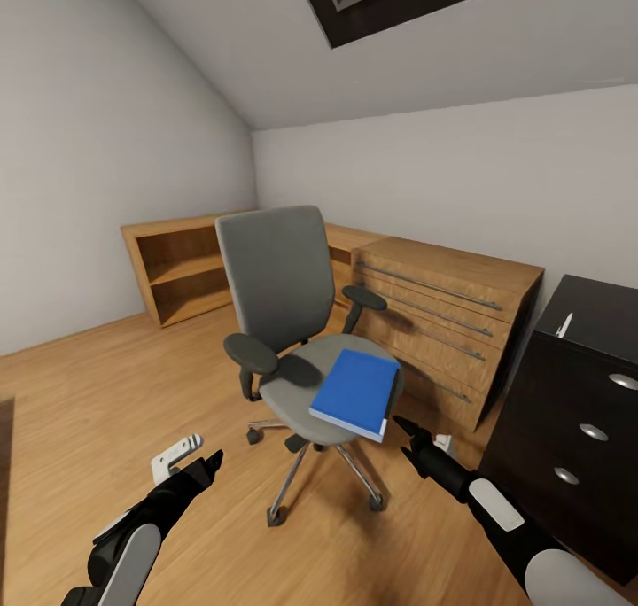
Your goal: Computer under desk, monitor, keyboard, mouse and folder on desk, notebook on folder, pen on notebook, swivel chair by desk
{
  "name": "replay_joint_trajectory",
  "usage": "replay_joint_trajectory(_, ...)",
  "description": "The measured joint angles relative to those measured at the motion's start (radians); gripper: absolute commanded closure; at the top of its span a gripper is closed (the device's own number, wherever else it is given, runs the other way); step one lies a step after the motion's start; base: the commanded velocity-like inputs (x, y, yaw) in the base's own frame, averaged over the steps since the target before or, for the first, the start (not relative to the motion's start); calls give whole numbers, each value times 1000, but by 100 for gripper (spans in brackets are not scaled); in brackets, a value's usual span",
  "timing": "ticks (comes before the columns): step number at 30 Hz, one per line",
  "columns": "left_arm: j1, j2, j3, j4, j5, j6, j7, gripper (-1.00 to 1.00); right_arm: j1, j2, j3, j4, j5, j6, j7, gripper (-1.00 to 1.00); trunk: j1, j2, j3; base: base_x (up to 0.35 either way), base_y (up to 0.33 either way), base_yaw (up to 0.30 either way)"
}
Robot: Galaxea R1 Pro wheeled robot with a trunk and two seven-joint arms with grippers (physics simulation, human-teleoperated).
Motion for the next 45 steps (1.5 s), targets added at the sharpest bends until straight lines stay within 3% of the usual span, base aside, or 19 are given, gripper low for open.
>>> replay_joint_trajectory(45,0,-1,-1,0,0,-1,1,-100,0,0,0,0,2,-11,0,-100,0,0,0,11,34,0)
